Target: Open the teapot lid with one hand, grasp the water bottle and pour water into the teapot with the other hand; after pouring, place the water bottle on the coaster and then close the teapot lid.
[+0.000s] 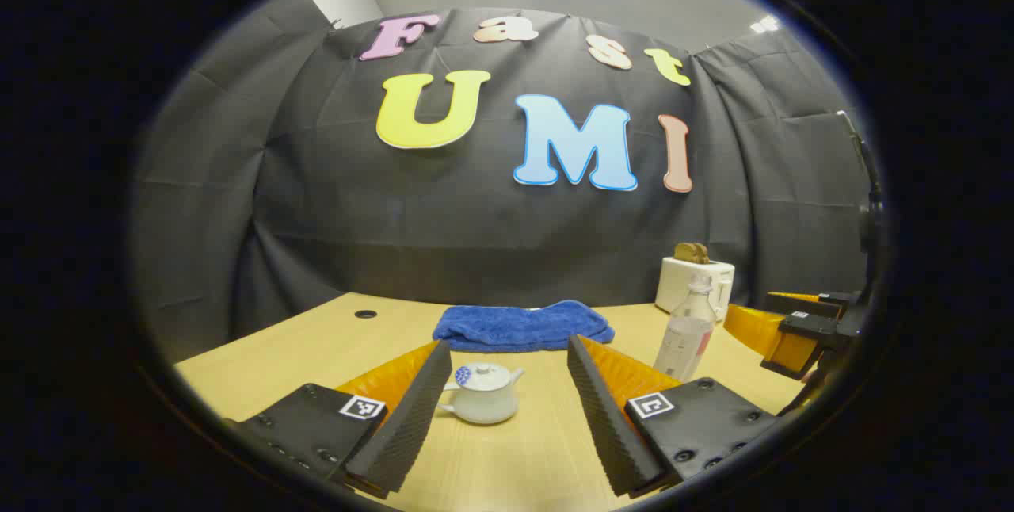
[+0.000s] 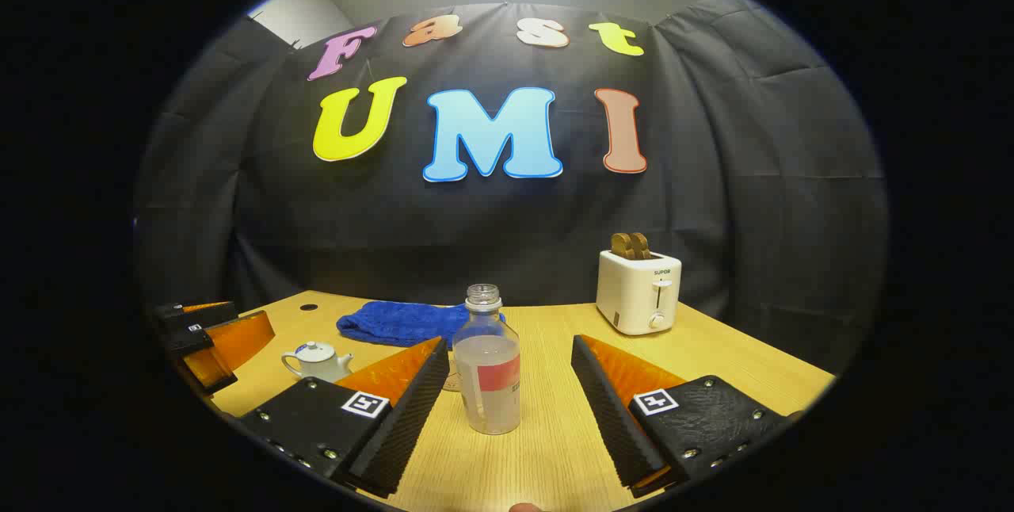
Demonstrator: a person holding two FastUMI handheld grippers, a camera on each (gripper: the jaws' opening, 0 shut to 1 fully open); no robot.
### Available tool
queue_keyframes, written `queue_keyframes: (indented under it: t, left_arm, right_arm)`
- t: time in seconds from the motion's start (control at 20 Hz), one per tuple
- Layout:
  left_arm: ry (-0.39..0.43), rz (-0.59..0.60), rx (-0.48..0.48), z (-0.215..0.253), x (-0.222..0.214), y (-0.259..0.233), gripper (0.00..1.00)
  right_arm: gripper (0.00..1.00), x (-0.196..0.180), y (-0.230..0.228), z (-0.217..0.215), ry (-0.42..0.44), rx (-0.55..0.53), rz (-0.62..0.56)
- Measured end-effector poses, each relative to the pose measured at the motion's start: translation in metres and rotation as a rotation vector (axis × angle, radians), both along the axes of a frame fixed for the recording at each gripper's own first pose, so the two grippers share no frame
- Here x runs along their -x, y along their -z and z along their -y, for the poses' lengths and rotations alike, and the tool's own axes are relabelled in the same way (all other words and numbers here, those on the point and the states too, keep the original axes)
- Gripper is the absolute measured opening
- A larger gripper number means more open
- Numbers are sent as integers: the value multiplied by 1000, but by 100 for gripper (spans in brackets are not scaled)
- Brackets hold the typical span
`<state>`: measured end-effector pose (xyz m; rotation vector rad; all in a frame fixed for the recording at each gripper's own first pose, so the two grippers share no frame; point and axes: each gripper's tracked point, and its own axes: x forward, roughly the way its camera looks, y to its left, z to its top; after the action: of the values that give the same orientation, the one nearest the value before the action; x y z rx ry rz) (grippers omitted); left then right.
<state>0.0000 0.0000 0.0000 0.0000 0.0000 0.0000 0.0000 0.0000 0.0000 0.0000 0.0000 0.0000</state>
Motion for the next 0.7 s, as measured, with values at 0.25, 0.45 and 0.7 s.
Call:
queue_keyframes:
  t: [0.25,0.45,0.7]
  left_arm:
    - [8,-3,13,0,1,-1,95]
    - [4,-7,7,0,0,0,95]
    - [-1,-31,2,-2,-1,6,95]
  right_arm:
    - [96,-1,-2,-1,0,4,2]
    - [96,-3,-2,-1,3,6,0]
    - [96,-2,3,-2,2,4,-9]
